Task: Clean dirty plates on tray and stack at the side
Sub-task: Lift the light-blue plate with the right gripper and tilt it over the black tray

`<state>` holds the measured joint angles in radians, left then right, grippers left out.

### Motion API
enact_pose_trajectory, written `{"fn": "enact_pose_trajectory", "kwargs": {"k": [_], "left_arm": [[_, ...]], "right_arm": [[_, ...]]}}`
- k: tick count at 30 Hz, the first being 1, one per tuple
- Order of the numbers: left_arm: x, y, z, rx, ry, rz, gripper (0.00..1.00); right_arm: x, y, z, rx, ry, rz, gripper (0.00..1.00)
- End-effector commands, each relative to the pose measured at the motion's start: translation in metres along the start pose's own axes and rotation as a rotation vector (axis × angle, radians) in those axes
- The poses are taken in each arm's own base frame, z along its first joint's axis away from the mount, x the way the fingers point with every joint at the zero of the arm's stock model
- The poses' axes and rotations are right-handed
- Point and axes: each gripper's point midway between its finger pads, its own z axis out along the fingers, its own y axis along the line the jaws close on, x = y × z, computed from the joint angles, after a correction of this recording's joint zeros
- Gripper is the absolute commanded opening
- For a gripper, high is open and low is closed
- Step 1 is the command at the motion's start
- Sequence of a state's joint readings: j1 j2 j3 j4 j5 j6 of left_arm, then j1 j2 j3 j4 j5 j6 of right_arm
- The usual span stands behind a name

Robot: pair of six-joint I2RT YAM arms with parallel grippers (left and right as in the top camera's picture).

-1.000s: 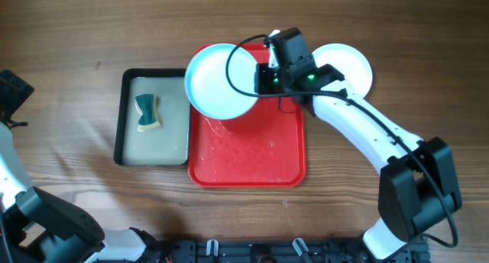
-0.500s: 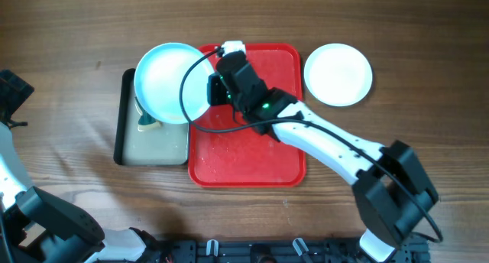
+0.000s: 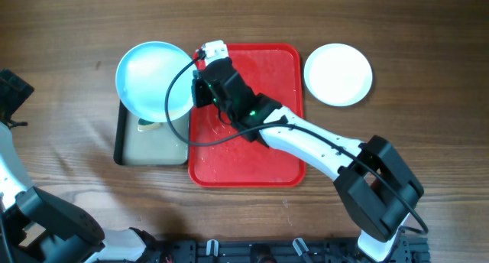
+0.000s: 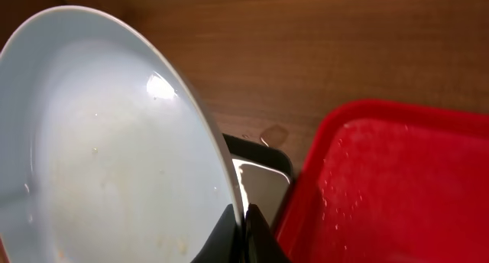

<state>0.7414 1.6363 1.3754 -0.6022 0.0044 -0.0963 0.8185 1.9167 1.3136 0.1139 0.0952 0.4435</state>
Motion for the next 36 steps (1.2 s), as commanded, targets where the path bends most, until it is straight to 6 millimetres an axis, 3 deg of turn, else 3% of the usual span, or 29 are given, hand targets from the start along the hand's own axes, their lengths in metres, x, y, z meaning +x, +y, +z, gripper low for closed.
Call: {"fn": "enact_pose_trajectory", "kwargs": {"k": [1, 7, 17, 23, 31, 36], "left_arm": [[-0.002, 0.001, -0.001, -0.003, -0.006, -0.019, 1.00], [-0.002, 0.001, -0.001, -0.003, -0.005, -0.019, 1.00], [-0.002, 0.001, -0.001, -0.003, -0.006, -0.019, 1.00], [-0.002, 0.001, -0.001, -0.003, -0.005, -0.019, 1.00], [-0.002, 0.001, -0.001, -0.003, -0.006, -0.019, 1.00], [-0.002, 0.001, -0.001, -0.003, -0.006, -0.019, 1.00]], "right_arm": [[-0.001, 0.008, 0.008, 0.013, -0.038, -0.137, 0.04], [-0.008, 0.019, 0.015, -0.016, -0.105, -0.277, 0.04], [-0.048, 0.038, 0.008, 0.020, -0.302, -0.896, 0.04], [-0.056, 0.044, 0.004, 0.043, -0.346, -1.039, 0.04], [-0.066, 0.086, -0.012, 0.060, -0.487, -1.284, 0.04], [-0.077, 0.099, -0.026, 0.241, -0.535, -1.460, 0.04]]}}
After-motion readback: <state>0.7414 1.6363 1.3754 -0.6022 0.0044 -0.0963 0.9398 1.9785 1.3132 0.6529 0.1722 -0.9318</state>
